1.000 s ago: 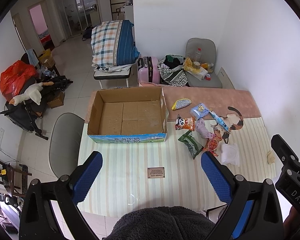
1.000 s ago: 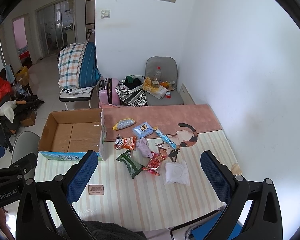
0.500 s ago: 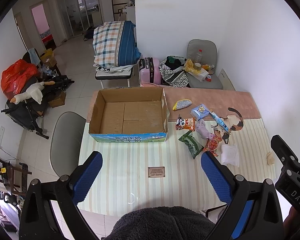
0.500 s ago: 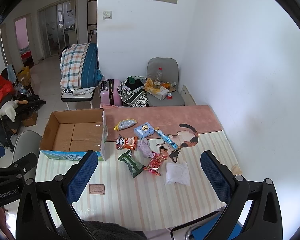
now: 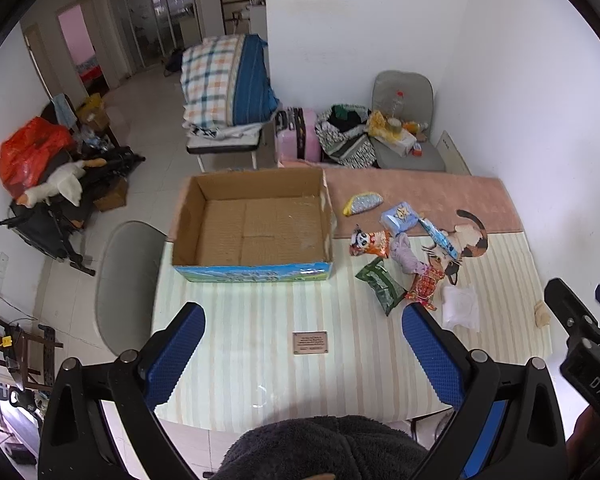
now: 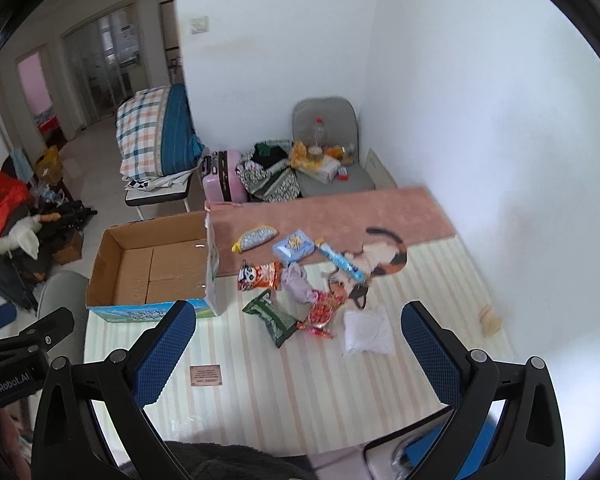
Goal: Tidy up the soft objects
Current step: 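Grasp the green snack bag with left tool while right tool grasps the white plastic pack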
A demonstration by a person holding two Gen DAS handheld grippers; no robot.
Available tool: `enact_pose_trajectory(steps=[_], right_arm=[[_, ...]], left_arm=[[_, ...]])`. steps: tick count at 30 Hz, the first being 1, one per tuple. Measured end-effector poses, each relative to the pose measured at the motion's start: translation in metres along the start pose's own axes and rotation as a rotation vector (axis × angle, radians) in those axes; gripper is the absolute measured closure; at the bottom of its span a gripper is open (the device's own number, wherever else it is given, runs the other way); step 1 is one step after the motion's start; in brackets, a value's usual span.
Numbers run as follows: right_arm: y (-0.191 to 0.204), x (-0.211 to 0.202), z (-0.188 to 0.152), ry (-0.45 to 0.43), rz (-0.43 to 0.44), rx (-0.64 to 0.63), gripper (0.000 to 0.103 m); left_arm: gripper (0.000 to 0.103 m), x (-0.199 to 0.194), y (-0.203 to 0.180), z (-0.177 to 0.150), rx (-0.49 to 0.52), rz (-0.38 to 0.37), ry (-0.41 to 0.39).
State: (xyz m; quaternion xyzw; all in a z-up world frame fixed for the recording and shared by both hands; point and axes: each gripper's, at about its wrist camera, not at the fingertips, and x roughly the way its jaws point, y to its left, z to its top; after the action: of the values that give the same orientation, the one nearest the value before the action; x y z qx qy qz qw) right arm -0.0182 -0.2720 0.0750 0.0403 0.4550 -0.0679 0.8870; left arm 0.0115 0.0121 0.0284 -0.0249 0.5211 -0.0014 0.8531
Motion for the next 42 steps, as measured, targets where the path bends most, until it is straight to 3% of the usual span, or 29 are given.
enact_pose_trajectory(steps=[7,16,22,24,27,32,33,35,39,42], right_arm=[[-0.072,0.101,-0.002,0.167,-0.034,0.177,0.000],[-0.134,0.291,-0.033,0.475,0.037,0.306,0.000],[-0.155,0.389,-0.058,0.623,-0.045,0.211,0.000],[-0.164,0.417,-0.066,0.685,-0.071,0.138,0.000],[-0.175,0.452,-0.077,0.775,-0.036,0.088,0.000],[-0.182,0.489,-0.089,0.850,0.034,0.075,0.000],[-0.181,0.493,-0.091,0.855,0.048,0.076,0.000],[-0.178,0.501,-0.094,0.871,0.065,0.062,0.000],[-0.172,0.507,-0.099,0.888,0.029,0.009,0.000],[-0.171,0.510,-0.102,0.896,0.026,-0.002,0.000]], left_arm=[[0.002,0.102,-0.022,0.029,-0.047,-0.108,0.217],[0.006,0.271,-0.083,0.030,-0.183,-0.255,0.556],[0.009,0.361,-0.126,0.021,-0.189,-0.237,0.720],[0.009,0.385,-0.136,0.015,-0.186,-0.225,0.756],[0.009,0.419,-0.149,0.006,-0.163,-0.203,0.815],[0.010,0.457,-0.159,-0.008,-0.156,-0.192,0.873],[0.012,0.462,-0.160,-0.009,-0.157,-0.190,0.878],[0.040,0.474,-0.163,-0.014,-0.153,-0.178,0.894],[0.046,0.485,-0.166,-0.019,-0.145,-0.169,0.899],[0.049,0.486,-0.175,-0.019,-0.068,-0.152,0.875]])
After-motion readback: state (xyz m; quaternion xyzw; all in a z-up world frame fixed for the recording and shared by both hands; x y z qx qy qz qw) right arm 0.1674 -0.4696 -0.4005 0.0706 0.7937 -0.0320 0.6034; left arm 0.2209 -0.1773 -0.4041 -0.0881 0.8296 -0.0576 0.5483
